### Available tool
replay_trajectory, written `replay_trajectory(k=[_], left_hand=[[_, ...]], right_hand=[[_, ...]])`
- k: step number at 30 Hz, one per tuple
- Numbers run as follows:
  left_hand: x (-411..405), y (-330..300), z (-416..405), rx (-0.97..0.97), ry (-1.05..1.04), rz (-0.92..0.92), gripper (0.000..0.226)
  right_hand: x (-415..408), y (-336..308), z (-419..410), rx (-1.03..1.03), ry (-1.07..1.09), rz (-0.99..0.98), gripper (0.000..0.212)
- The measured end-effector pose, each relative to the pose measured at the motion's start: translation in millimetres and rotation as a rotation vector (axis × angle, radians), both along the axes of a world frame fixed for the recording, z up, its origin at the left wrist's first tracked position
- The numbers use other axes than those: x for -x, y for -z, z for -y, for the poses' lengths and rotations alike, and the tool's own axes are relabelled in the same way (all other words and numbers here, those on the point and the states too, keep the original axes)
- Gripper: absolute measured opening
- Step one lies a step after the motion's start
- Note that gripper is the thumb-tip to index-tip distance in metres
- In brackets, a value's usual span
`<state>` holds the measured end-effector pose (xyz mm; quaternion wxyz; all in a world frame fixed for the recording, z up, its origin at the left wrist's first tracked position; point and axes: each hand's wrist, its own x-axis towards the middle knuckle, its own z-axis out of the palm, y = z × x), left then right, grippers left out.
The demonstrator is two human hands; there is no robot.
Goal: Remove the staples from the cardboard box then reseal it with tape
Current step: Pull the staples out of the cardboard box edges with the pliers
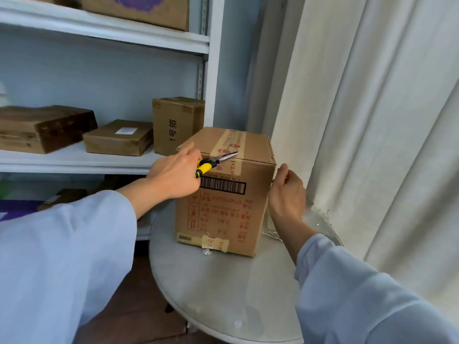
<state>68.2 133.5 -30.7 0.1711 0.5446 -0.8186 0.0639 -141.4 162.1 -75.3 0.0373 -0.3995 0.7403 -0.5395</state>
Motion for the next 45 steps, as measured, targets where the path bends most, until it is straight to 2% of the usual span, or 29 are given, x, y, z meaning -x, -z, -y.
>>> replay_trajectory(k=[2,6,9,11,14,16,19,21,24,29,33,36,39,45], left_hand=[[-8,3,6,-0.040,0.035,0.003,0.047],[-20,-8,9,0.072,0.038,-0.095,0.037],[-25,-22,2,0.082,0.092,-0.134,0.030],[-28,-35,0,-0.013,0.182,-0.158,0.029],[-38,-48,7,-0.047,0.146,-0.136,0.032],[-46,-42,9,-0.023,0.052,-0.091,0.035],[-45,-26,9,0.002,0.016,-0.099,0.038],[-40,-23,11,0.016,0.024,-0.124,0.040],[-33,-20,16,-0.002,0.021,-0.188,0.045],[-20,-18,17,0.038,0.057,-0.281,0.039],[-23,-25,18,-0.011,0.125,-0.193,0.038],[-28,-20,16,0.014,0.167,-0.159,0.036],[-30,-13,14,-0.017,0.209,-0.101,0.032],[-30,-23,16,0.013,0.225,0.071,0.027]], right_hand=[[-8,3,-2,0.034,0.022,0.022,0.052],[-20,7,-1,0.088,0.069,0.066,0.050],[-26,10,9,0.096,-0.111,0.156,0.050],[-32,11,19,0.085,-0.247,0.177,0.054],[-51,2,23,0.069,-0.343,0.043,0.066],[-66,-5,19,0.072,-0.445,-0.134,0.076],[-86,-7,17,0.006,-0.576,-0.352,0.111],[-90,-6,19,-0.047,-0.538,-0.325,0.127],[-94,0,19,-0.122,-0.491,-0.219,0.140],[-97,8,25,-0.156,-0.458,-0.231,0.133],[-75,7,31,-0.115,-0.513,-0.236,0.120],[-49,7,32,-0.041,-0.625,-0.142,0.111],[-20,5,30,-0.047,-0.747,-0.058,0.108],[-3,5,36,-0.096,-0.834,-0.098,0.107]])
